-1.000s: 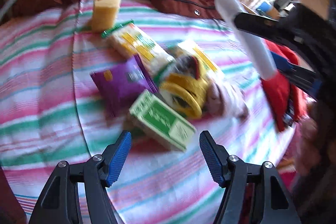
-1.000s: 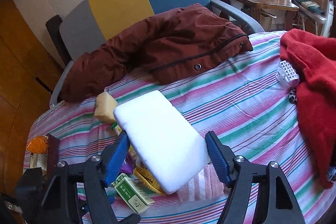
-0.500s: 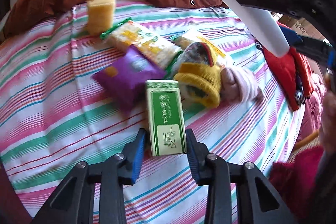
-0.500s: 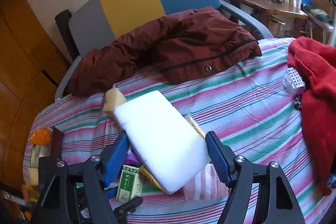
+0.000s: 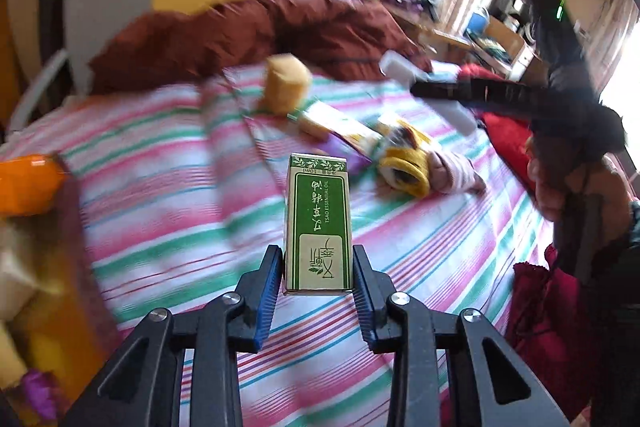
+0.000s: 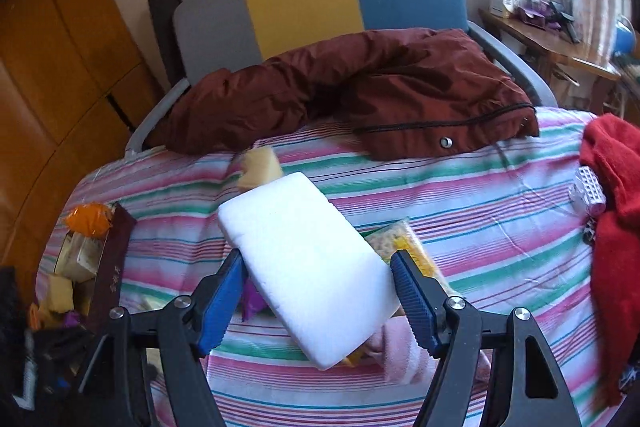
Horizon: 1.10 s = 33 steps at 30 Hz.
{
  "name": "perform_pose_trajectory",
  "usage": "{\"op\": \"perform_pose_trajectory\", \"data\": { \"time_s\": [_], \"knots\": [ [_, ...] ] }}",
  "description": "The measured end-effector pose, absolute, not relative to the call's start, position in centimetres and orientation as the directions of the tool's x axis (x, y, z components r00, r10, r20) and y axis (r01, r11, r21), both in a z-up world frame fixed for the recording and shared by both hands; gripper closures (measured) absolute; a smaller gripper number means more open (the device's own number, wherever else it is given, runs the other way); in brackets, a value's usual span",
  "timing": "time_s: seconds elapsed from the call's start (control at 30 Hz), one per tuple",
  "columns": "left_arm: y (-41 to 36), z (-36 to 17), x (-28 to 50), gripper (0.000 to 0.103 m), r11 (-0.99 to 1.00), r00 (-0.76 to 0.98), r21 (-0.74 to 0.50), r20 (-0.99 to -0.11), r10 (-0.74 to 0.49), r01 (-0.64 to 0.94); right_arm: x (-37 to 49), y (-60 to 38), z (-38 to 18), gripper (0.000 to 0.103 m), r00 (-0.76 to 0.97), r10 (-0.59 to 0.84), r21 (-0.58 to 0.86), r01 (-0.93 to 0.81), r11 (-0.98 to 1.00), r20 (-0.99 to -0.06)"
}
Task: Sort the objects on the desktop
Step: 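Carry the green box with the left tool while the right tool carries the foam block to the tray, then release the green box and the foam block into the tray with both tools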
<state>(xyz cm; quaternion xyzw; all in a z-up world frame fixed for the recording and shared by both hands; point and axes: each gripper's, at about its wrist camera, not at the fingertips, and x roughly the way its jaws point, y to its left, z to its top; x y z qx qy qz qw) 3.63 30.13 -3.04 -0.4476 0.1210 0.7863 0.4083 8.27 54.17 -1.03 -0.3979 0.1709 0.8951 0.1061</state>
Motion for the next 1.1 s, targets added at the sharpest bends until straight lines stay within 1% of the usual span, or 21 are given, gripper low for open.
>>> {"op": "perform_pose_trajectory", "data": {
  "time_s": [0.17, 0.3, 0.5, 0.73, 0.8, 0.83, 0.87, 0.9, 0.93, 1.0, 1.1],
  "knots": [
    [24.0, -0.1, 2.7, 0.069, -0.702, -0.379, -0.144, -0.757, 0.532, -0.698, 7.1, 51.2, -1.4, 0.03, -0.639, -0.014, 0.225, -0.25, -0.942, -0.769],
    [18.0, 1.3, 1.4, 0.069, -0.766, -0.45, -0.141, -0.737, 0.504, -0.627, 6.2, 47.2, -0.4, 0.03, -0.633, -0.08, 0.237, -0.167, -0.957, -0.77],
    [11.8, 0.0, -0.5, 0.069, -0.852, -0.518, -0.135, -0.743, 0.425, -0.506, 4.2, 38.9, 1.0, 0.03, -0.616, -0.19, 0.258, -0.023, -0.966, -0.764],
    [6.5, -3.1, -1.5, 0.069, -0.906, -0.513, -0.154, -0.781, 0.356, -0.393, 1.4, 29.9, 0.6, 0.029, -0.577, -0.331, 0.35, 0.083, -0.933, -0.747],
    [5.4, -4.0, -1.5, 0.067, -0.911, -0.497, -0.171, -0.793, 0.353, -0.374, 0.5, 28.0, -0.1, 0.025, -0.555, -0.38, 0.398, 0.094, -0.912, -0.74],
    [5.1, -4.3, -1.4, 0.06, -0.914, -0.493, -0.176, -0.797, 0.35, -0.365, 0.1, 27.4, -0.5, 0.018, -0.548, -0.416, 0.44, 0.095, -0.893, -0.726],
    [4.6, -4.6, -1.5, 0.055, -0.919, -0.492, -0.186, -0.799, 0.347, -0.346, -0.4, 26.8, -1.1, 0.014, -0.532, -0.473, 0.506, 0.094, -0.857, -0.702],
    [4.2, -4.8, -1.5, 0.055, -0.921, -0.489, -0.196, -0.799, 0.35, -0.338, -0.8, 26.3, -1.7, 0.013, -0.509, -0.526, 0.565, 0.091, -0.82, -0.682],
    [3.8, -5.0, -1.5, 0.054, -0.92, -0.484, -0.205, -0.8, 0.354, -0.334, -1.0, 25.8, -2.2, 0.013, -0.499, -0.536, 0.577, 0.085, -0.812, -0.681],
    [3.2, -5.1, -1.4, 0.054, -0.924, -0.49, -0.202, -0.8, 0.346, -0.323, -1.1, 24.5, -2.9, 0.013, -0.489, -0.513, 0.548, 0.084, -0.833, -0.705],
    [2.2, -4.8, -1.1, 0.054, -0.925, -0.503, -0.215, -0.789, 0.354, -0.314, -0.6, 23.5, -3.8, 0.013, -0.463, -0.521, 0.551, 0.08, -0.83, -0.717]
  ]
}}
